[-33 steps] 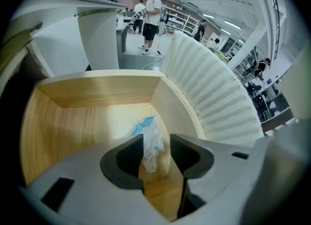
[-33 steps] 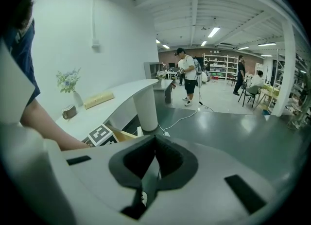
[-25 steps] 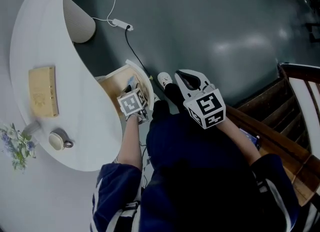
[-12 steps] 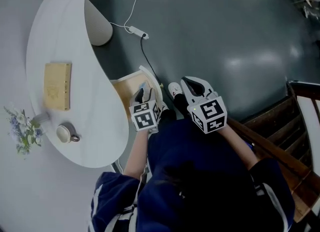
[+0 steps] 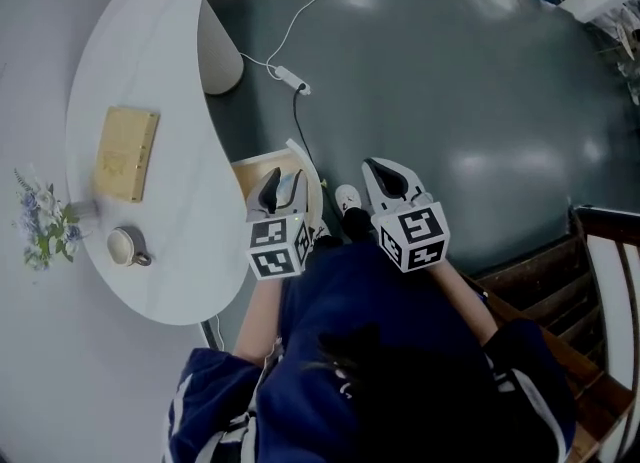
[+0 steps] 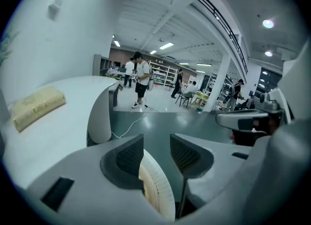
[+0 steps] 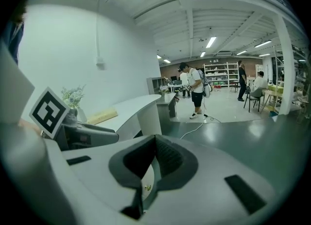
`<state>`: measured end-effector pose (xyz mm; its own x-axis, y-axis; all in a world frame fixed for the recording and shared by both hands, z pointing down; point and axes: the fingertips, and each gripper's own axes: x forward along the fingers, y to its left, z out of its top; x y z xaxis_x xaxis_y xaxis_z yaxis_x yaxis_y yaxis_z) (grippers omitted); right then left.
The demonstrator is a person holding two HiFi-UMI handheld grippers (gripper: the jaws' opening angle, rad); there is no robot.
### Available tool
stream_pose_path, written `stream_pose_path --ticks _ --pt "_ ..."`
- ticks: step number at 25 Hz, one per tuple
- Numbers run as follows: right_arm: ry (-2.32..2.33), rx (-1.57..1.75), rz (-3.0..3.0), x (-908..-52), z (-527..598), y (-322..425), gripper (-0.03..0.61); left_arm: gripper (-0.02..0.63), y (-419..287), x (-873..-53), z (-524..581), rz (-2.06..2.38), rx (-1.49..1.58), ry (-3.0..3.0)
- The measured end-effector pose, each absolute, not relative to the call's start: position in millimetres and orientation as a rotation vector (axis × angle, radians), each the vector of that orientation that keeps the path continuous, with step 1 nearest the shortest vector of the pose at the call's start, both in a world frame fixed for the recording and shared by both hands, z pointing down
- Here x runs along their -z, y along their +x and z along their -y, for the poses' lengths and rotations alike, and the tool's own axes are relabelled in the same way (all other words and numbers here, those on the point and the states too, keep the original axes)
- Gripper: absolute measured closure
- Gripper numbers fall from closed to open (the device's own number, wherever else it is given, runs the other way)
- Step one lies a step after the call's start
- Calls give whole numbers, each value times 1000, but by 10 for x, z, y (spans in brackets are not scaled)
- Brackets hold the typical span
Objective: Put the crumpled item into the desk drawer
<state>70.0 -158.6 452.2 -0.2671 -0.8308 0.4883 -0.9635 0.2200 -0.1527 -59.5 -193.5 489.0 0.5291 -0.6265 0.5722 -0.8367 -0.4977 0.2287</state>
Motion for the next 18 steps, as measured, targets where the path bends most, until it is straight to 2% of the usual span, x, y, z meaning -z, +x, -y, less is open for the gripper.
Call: stream_pose_path --ticks 18 --pt "1606 -341 2462 -3689 1601 559 571 456 -657 -3471 1702 1485 -261 2522"
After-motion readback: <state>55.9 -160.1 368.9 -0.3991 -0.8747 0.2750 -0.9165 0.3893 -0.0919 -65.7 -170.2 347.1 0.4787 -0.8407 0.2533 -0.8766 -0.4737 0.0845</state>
